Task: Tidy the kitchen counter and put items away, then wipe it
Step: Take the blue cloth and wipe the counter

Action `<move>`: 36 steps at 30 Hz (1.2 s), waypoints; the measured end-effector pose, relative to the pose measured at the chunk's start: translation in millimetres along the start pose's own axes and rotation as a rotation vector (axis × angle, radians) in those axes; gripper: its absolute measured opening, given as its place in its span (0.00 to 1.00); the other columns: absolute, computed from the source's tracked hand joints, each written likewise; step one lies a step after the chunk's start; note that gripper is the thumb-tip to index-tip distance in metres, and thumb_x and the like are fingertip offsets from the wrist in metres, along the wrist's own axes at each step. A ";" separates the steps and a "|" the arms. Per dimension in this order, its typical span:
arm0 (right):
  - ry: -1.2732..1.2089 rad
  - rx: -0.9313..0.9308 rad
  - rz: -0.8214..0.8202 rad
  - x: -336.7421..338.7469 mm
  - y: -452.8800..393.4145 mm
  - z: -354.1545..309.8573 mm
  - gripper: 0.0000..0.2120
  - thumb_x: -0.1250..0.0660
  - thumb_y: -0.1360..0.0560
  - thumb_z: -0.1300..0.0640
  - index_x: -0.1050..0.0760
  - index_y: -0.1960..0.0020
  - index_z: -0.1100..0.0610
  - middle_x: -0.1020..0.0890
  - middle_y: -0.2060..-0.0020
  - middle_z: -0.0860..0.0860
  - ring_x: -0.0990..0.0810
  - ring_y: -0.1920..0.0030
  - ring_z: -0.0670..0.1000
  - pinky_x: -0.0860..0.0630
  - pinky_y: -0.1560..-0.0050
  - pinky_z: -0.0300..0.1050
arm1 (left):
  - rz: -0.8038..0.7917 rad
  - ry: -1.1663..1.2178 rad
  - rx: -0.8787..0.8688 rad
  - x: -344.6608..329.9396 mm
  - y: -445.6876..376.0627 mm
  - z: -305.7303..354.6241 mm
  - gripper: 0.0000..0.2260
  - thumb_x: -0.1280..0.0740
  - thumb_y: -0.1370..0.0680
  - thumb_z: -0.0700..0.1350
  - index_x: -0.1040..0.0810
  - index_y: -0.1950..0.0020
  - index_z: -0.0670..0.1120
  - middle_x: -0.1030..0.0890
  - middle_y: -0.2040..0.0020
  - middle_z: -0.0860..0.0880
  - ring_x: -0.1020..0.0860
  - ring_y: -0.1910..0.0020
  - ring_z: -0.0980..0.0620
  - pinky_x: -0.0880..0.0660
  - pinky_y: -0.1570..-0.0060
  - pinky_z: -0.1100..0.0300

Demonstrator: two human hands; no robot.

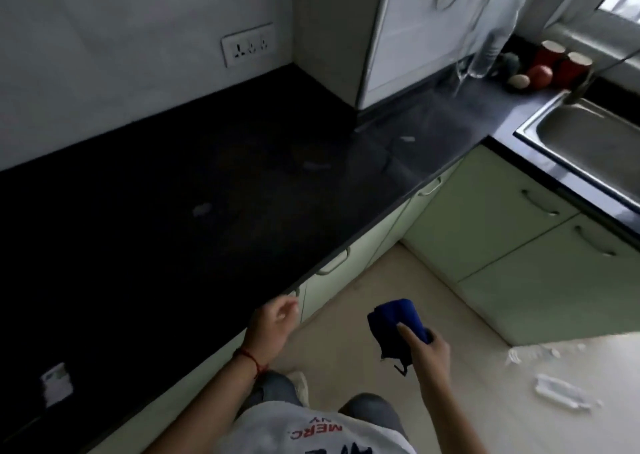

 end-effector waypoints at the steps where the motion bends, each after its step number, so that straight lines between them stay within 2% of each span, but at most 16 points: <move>1: -0.005 0.036 -0.038 -9.3 -4.6 -18.1 0.06 0.29 0.30 0.58 0.25 0.55 0.57 0.19 0.62 0.58 0.20 0.61 0.58 0.22 0.59 0.52 | 0.044 -0.028 -0.038 8.4 -7.5 9.9 0.09 0.36 0.23 0.41 0.21 0.46 0.42 0.20 0.51 0.48 0.23 0.50 0.53 0.27 0.52 0.65; 3: -0.004 0.105 -0.128 -32.0 -14.0 -53.4 0.06 0.29 0.30 0.58 0.25 0.55 0.55 0.19 0.62 0.57 0.19 0.61 0.57 0.21 0.59 0.53 | 0.148 -0.143 -0.114 27.5 -19.6 21.1 0.10 0.36 0.24 0.40 0.22 0.44 0.42 0.21 0.47 0.46 0.23 0.48 0.51 0.26 0.48 0.61; 5: 0.008 0.169 -0.215 -59.0 -24.3 -87.9 0.07 0.29 0.30 0.58 0.24 0.53 0.55 0.19 0.62 0.55 0.18 0.61 0.54 0.20 0.63 0.45 | 0.244 -0.249 -0.147 45.4 -25.8 21.5 0.11 0.35 0.24 0.40 0.22 0.43 0.41 0.22 0.45 0.45 0.24 0.45 0.49 0.27 0.44 0.58; 8: 0.040 0.247 -0.359 -108.7 -38.5 -135.7 0.07 0.28 0.30 0.58 0.24 0.54 0.54 0.18 0.62 0.52 0.18 0.63 0.50 0.22 0.70 0.34 | 0.409 -0.342 -0.086 70.5 -28.5 7.6 0.13 0.33 0.25 0.40 0.23 0.41 0.40 0.22 0.41 0.42 0.25 0.40 0.45 0.28 0.40 0.54; 13: 0.154 0.294 -0.647 -204.6 -48.0 -189.6 0.08 0.27 0.32 0.56 0.21 0.53 0.55 0.16 0.61 0.53 0.17 0.61 0.51 0.19 0.60 0.46 | 0.597 -0.413 0.198 103.7 -24.8 -22.7 0.20 0.33 0.26 0.44 0.27 0.35 0.40 0.30 0.31 0.40 0.34 0.30 0.40 0.34 0.33 0.45; 16: 0.232 0.327 -0.800 -257.2 -47.6 -204.1 0.07 0.27 0.32 0.55 0.21 0.56 0.54 0.16 0.62 0.52 0.16 0.62 0.48 0.18 0.61 0.44 | 0.638 -0.442 0.339 113.7 -21.6 -37.0 0.23 0.33 0.25 0.47 0.30 0.33 0.41 0.33 0.29 0.39 0.36 0.29 0.40 0.35 0.32 0.44; 18: 0.349 0.362 -0.863 -286.9 -47.7 -205.9 0.12 0.27 0.31 0.54 0.23 0.51 0.57 0.17 0.58 0.53 0.16 0.58 0.52 0.19 0.62 0.43 | 0.646 -0.467 0.407 113.3 -19.5 -43.0 0.23 0.38 0.24 0.53 0.30 0.33 0.41 0.33 0.29 0.38 0.36 0.29 0.39 0.35 0.32 0.43; 20: 0.629 0.546 -0.823 -306.1 -48.6 -208.1 0.20 0.29 0.29 0.53 0.27 0.40 0.57 0.21 0.50 0.54 0.20 0.49 0.56 0.20 0.58 0.44 | 0.629 -0.492 0.429 108.6 -20.0 -45.7 0.30 0.53 0.22 0.60 0.29 0.33 0.40 0.32 0.30 0.38 0.34 0.30 0.38 0.34 0.34 0.41; 22: 0.870 0.896 -0.655 -310.6 -48.4 -213.1 0.27 0.32 0.27 0.51 0.35 0.32 0.55 0.28 0.39 0.56 0.27 0.40 0.57 0.25 0.46 0.49 | 0.607 -0.506 0.431 105.8 -21.2 -48.6 0.37 0.61 0.24 0.63 0.28 0.34 0.40 0.29 0.31 0.37 0.32 0.32 0.37 0.32 0.36 0.39; 25: 0.898 1.195 -0.625 -305.1 -36.0 -207.8 0.29 0.36 0.26 0.46 0.40 0.28 0.51 0.37 0.30 0.56 0.37 0.32 0.57 0.32 0.36 0.54 | 0.579 -0.521 0.457 105.5 -21.7 -53.5 0.35 0.61 0.23 0.62 0.27 0.35 0.41 0.28 0.32 0.39 0.30 0.33 0.38 0.31 0.37 0.41; 26: 0.950 1.258 -0.647 -304.5 -32.6 -201.4 0.29 0.35 0.27 0.45 0.38 0.29 0.50 0.36 0.29 0.55 0.36 0.31 0.57 0.31 0.36 0.56 | 0.577 -0.524 0.456 105.6 -21.4 -55.0 0.34 0.60 0.22 0.61 0.27 0.35 0.41 0.28 0.32 0.39 0.30 0.33 0.39 0.32 0.37 0.41; 28: 1.006 1.421 -0.636 -306.2 -26.0 -192.6 0.26 0.28 0.31 0.50 0.28 0.34 0.54 0.27 0.34 0.59 0.28 0.36 0.62 0.25 0.43 0.59 | 0.583 -0.531 0.448 105.8 -20.5 -57.1 0.33 0.59 0.22 0.61 0.28 0.34 0.42 0.28 0.31 0.40 0.30 0.32 0.40 0.32 0.36 0.42; 30: 0.974 1.505 -0.629 -315.0 -23.1 -196.3 0.24 0.24 0.34 0.55 0.23 0.40 0.58 0.22 0.40 0.61 0.22 0.44 0.65 0.21 0.51 0.60 | 0.586 -0.542 0.448 106.1 -20.8 -57.9 0.32 0.59 0.22 0.61 0.28 0.34 0.42 0.29 0.31 0.40 0.31 0.32 0.41 0.33 0.36 0.43; 31: 0.964 1.529 -0.651 -324.6 -22.3 -199.8 0.24 0.25 0.34 0.56 0.23 0.40 0.58 0.22 0.40 0.62 0.22 0.44 0.65 0.20 0.51 0.60 | 0.584 -0.546 0.451 106.2 -21.3 -58.1 0.32 0.59 0.22 0.60 0.28 0.34 0.43 0.28 0.31 0.41 0.31 0.32 0.41 0.33 0.36 0.43; 33: 0.973 1.530 -0.697 -353.9 -22.5 -210.3 0.23 0.28 0.30 0.56 0.27 0.36 0.58 0.25 0.36 0.62 0.26 0.40 0.65 0.23 0.46 0.61 | 0.582 -0.555 0.461 105.7 -22.1 -59.9 0.32 0.60 0.22 0.60 0.29 0.33 0.43 0.29 0.31 0.41 0.31 0.31 0.42 0.34 0.35 0.44; 36: 0.995 1.451 -0.691 -409.9 -20.4 -229.2 0.24 0.37 0.24 0.52 0.35 0.30 0.53 0.35 0.29 0.57 0.35 0.32 0.62 0.32 0.35 0.57 | 0.574 -0.560 0.479 104.7 -22.4 -63.8 0.31 0.60 0.22 0.60 0.30 0.32 0.44 0.30 0.30 0.42 0.32 0.30 0.43 0.36 0.33 0.46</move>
Point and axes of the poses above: each hand's wrist, its own y-axis away from the middle knuckle, its own x-axis out of the back of the hand, z = x × y, the point moved 7 cm from there along -y, towards the middle knuckle
